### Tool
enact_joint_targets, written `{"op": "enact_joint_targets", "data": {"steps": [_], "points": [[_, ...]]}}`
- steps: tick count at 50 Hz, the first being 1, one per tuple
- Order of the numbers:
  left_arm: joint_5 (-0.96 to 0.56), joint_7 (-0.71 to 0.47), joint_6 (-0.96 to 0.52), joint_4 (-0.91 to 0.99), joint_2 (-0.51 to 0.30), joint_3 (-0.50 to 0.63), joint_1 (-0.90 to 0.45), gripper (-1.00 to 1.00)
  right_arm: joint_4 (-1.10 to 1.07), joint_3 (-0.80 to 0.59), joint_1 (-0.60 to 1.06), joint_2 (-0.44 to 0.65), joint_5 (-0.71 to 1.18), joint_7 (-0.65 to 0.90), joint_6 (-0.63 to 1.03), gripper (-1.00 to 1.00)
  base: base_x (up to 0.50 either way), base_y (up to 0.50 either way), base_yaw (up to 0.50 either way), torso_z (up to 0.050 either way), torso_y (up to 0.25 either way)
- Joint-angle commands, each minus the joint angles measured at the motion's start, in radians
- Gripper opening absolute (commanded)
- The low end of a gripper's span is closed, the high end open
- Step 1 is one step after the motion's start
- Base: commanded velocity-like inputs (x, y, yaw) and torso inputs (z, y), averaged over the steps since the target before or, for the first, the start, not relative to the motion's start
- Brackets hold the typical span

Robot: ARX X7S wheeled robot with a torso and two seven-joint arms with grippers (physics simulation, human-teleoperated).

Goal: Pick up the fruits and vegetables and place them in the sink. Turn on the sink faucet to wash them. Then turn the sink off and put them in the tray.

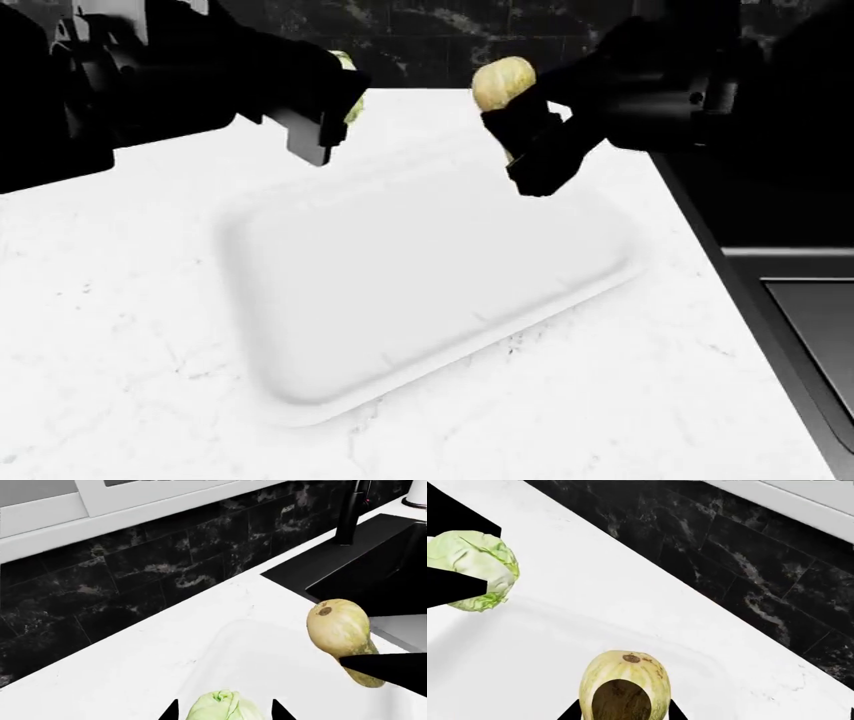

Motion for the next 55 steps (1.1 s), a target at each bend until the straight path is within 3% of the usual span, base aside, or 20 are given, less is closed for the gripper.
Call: {"op": "enact_joint_targets", "data": {"steps": [1,14,34,35,55], "points": [[-0.023,-0.026,-0.021,0.023,-0.011,0.016,0.011,-1.0,0.086,-0.031,-0.037,-0.084,-0.138,-0.098,-0.049,-1.0,0.0,0.0,0.0,0.0,0.0],[-0.025,-0.019,-0.019,0.026,-0.011,0.014,0.01,-1.0,0.217,-0.098,-0.046,-0.173,-0.244,-0.199,-0.084,-1.0,0.0,0.0,0.0,0.001,0.002],[-0.006,-0.008,-0.012,0.017,-0.002,0.02,0.013,-1.0,0.21,-0.149,-0.073,-0.16,-0.2,-0.19,0.016,-1.0,0.0,0.0,0.0,0.001,0.002],[-0.004,-0.007,-0.012,0.016,-0.002,0.021,0.013,-1.0,0.212,-0.149,-0.072,-0.159,-0.2,-0.19,0.016,1.0,0.0,0.0,0.0,0.0,0.0],[-0.007,-0.013,-0.009,0.024,-0.001,0.027,0.024,-1.0,0.195,-0.084,-0.053,-0.136,-0.144,-0.129,-0.004,1.0,0.0,0.0,0.0,0.0,0.0]]}}
